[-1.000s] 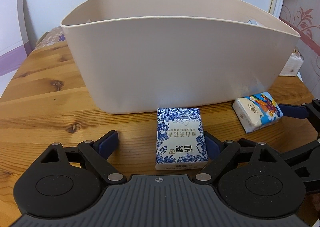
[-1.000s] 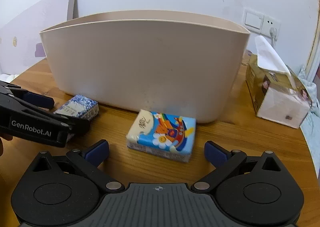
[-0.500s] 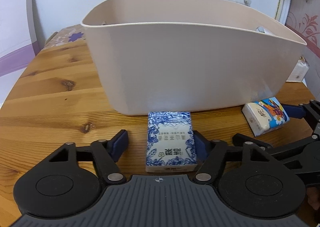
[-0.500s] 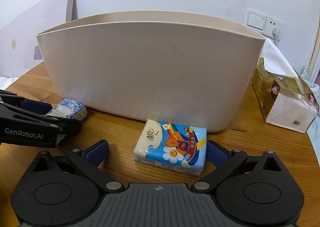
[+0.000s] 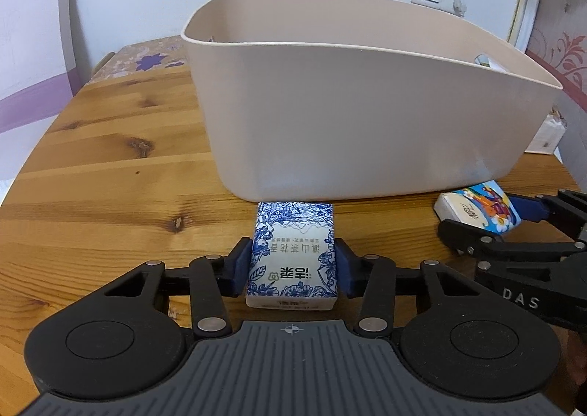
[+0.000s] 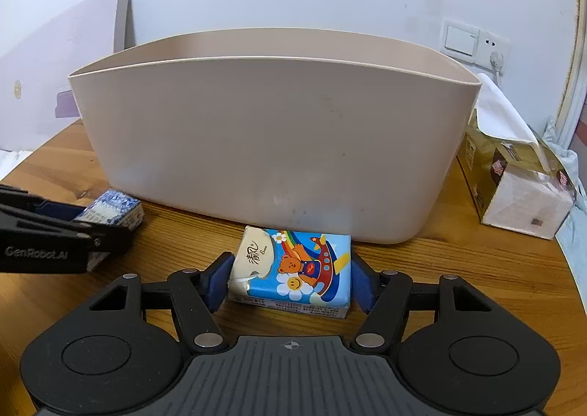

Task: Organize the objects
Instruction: 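Grasp the blue-and-white tissue pack with the left gripper while the right grasps the cartoon pack, then lift both tissue packs and carry them over the basket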

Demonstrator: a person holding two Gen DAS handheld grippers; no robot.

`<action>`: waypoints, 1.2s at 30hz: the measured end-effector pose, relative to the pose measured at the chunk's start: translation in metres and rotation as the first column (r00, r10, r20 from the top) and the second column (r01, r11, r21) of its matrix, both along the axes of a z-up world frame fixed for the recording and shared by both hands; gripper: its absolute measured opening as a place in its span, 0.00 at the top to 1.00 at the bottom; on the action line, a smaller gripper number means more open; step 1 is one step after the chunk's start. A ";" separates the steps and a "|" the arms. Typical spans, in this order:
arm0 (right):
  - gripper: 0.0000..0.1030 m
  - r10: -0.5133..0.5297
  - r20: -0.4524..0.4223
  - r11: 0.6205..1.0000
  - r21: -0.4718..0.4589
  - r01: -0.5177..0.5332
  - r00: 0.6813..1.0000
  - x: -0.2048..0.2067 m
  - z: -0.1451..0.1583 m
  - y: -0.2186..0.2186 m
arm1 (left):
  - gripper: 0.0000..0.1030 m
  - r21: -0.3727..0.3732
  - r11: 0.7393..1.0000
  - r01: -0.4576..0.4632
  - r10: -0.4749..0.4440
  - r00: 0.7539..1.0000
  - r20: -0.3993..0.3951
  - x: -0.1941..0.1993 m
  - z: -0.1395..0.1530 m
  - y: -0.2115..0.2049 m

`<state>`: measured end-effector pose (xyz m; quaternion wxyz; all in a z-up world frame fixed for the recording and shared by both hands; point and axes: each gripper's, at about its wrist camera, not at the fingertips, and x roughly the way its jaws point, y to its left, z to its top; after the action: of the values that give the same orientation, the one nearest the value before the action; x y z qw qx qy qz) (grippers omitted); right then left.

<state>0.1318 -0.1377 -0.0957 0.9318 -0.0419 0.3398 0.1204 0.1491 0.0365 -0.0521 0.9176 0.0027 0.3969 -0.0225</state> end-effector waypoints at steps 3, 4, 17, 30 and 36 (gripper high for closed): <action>0.39 -0.010 -0.009 1.000 -0.011 0.010 1.000 -0.006 0.002 0.001 | 0.54 -0.021 1.000 0.010 -0.010 1.000 -0.010 -0.005 0.001 0.005; 0.39 -0.008 -0.013 1.000 -0.010 0.008 1.000 -0.009 0.003 0.001 | 0.54 -0.027 1.000 0.013 -0.013 1.000 -0.011 -0.007 0.002 0.006; 0.39 -0.015 0.065 1.000 -0.011 0.015 0.998 -0.056 0.034 -0.018 | 0.54 -0.034 0.998 0.059 -0.058 0.998 0.026 -0.030 0.023 0.016; 0.39 -0.039 0.204 0.999 0.004 0.039 0.978 -0.070 0.074 -0.036 | 0.54 -0.045 0.995 0.088 -0.083 0.992 0.092 -0.043 0.056 0.020; 0.39 -0.059 0.266 0.998 0.000 0.061 0.962 -0.069 0.092 -0.040 | 0.54 -0.041 0.995 0.092 -0.085 0.986 0.140 -0.047 0.074 0.021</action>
<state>0.0626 -0.1780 -0.0033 0.9719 -0.0512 0.2136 0.0843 0.1024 0.0576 0.0215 0.9407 0.0000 0.3313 -0.0724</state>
